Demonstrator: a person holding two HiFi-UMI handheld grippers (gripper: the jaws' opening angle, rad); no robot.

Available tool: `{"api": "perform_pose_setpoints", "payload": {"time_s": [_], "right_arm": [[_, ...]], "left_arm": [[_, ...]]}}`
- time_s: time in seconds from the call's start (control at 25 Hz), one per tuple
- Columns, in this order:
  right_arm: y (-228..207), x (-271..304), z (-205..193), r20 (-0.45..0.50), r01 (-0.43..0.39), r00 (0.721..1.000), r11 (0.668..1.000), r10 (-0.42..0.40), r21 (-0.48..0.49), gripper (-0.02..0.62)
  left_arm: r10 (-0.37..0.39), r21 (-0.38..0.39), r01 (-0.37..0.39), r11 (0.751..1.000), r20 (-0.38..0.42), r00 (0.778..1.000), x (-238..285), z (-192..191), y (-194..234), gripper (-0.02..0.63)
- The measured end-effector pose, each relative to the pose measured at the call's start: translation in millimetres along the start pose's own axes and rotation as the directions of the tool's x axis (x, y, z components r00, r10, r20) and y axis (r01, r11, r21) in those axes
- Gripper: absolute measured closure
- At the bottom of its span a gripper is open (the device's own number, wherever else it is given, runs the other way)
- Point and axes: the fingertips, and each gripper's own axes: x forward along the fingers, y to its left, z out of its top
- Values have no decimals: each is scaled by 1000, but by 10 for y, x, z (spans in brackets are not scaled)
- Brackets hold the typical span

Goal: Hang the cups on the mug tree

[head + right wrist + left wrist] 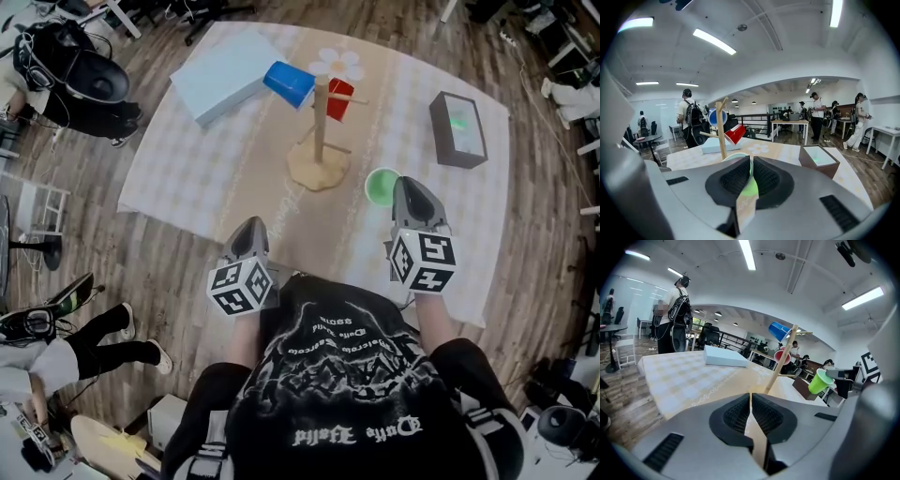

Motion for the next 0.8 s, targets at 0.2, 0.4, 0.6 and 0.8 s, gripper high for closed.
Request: {"api": "perform_pose_setpoints", "payload": {"time_s": [0.2, 0.4, 0.6, 0.8], "right_arm": [[-71, 109, 282, 52, 40, 998, 999, -39, -12, 565], [-32, 144, 548, 100, 63, 993, 998, -60, -27, 565], [22, 181, 796, 150, 92, 985, 993, -81, -70, 565], [49, 207, 991, 189, 128, 976, 987, -108, -97, 565]], "left_arm": [[6, 7, -6, 1000, -8, 1000, 59, -8, 3, 574], [5, 10, -5, 1000, -12, 1000, 66, 0, 5, 574], [4, 17, -4, 1000, -19, 1000, 93, 6, -17, 574], [0, 21, 1, 1000, -24, 1000, 95, 6, -17, 574]]}}
